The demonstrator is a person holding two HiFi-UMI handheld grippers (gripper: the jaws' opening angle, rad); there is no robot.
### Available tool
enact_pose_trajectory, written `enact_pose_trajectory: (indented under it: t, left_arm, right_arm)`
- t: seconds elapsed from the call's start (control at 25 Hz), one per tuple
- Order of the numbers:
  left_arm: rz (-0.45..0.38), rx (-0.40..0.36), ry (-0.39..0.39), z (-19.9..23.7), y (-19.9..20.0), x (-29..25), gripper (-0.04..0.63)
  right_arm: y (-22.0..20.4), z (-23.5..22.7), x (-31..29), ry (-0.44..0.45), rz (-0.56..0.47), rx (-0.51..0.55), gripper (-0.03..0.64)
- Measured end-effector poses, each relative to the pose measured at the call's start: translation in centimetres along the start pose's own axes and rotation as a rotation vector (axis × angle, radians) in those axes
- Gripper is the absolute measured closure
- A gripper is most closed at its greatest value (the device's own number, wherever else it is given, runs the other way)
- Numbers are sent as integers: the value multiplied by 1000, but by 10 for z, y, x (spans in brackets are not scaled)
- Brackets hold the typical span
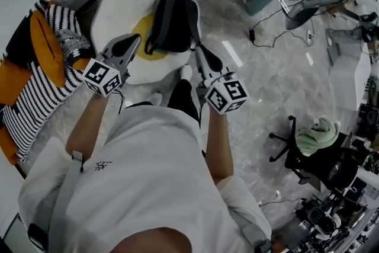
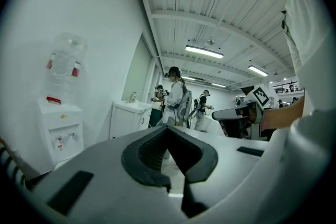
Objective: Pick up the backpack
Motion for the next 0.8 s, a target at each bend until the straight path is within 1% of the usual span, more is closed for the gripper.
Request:
enact_pose_trajectory:
  t: [0.24, 0.52, 0.68, 0.8]
  left_arm:
    - [20, 20, 84, 18, -5, -35, 592]
    - [41, 49, 196, 40, -15, -94, 592]
    - [56, 64, 253, 52, -28, -133, 592]
    - [71, 75, 285, 61, -42, -156, 592]
  right_arm:
    - [4, -56, -35, 55, 42, -14, 611]
    - [7, -138, -81, 128, 113, 12, 611]
    - [-2, -187, -110, 168, 150, 16, 611]
    - [-17, -216, -131, 194, 180, 5, 611]
Point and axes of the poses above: the fingertips, and each gripper's own axes: x backward along the fingers, z to its left, y out of its top, the point moved 7 cm from there along x, backward along the fingers, and after that the axes turned 1 degree about -y, right-handed, at the moved point
